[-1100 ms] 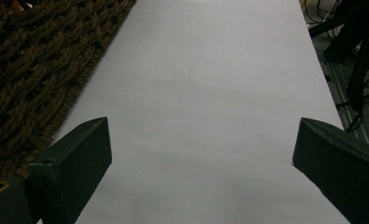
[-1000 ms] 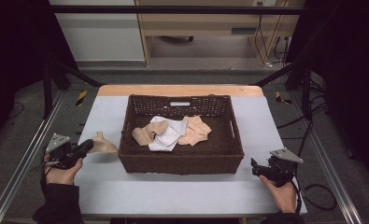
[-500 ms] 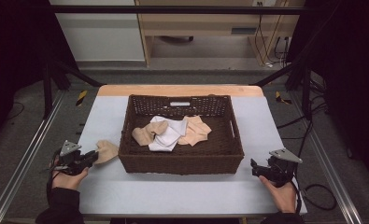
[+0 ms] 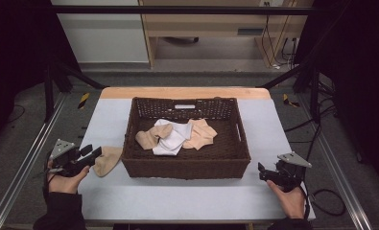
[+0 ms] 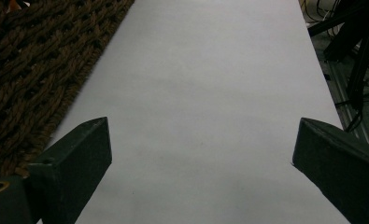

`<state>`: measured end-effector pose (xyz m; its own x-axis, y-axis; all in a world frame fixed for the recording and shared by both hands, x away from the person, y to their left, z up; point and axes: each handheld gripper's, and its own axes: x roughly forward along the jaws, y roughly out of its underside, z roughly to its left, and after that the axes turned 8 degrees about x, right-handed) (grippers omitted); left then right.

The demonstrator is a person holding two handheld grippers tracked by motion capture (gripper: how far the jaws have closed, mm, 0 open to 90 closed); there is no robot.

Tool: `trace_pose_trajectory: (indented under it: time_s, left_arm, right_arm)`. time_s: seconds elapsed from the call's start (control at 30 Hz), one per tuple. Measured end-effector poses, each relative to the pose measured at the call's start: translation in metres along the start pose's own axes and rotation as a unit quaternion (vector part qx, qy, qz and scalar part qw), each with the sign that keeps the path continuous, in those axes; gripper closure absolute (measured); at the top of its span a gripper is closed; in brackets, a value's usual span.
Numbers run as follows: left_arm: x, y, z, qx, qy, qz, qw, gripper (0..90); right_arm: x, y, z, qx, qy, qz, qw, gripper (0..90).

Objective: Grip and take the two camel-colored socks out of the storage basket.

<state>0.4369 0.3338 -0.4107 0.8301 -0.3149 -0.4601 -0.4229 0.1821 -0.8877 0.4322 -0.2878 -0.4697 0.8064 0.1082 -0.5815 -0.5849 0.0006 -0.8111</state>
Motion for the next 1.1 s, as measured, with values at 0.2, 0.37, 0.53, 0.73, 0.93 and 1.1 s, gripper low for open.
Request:
trace_pose_trajectory:
  time_s: [0.2, 0.37, 0.53, 0.73, 0.93, 1.1]
  left_arm:
    - [-0.003, -0.009, -0.004, 0.0, 0.002, -0.023, 0.9997, 55.8]
    - [-0.006, -0.021, -0.014, 0.004, 0.009, -0.047, 0.9988, 55.2]
    - [-0.007, -0.028, -0.02, 0.006, 0.016, -0.061, 0.998, 54.9]
    - [-0.002, -0.042, -0.03, 0.009, 0.033, -0.074, 0.9967, 54.3]
    - [0.007, -0.058, -0.045, 0.02, 0.046, -0.086, 0.995, 53.7]
    - [0.014, -0.08, -0.06, 0.037, 0.051, -0.096, 0.9933, 53.1]
  right_arm:
    - [0.0, 0.0, -0.001, 0.003, 0.0, -0.004, 1.0, 4.9]
    - [0.0, 0.0, -0.001, 0.004, -0.001, -0.004, 1.0, 4.8]
    - [0.0, 0.0, -0.001, 0.004, 0.0, -0.003, 1.0, 4.8]
    - [0.0, -0.001, -0.001, 0.008, 0.003, -0.007, 0.9999, 4.8]
    - [0.001, -0.001, -0.002, 0.011, 0.005, -0.012, 0.9999, 4.5]
    - [0.001, -0.002, -0.002, 0.012, 0.006, -0.011, 0.9998, 4.4]
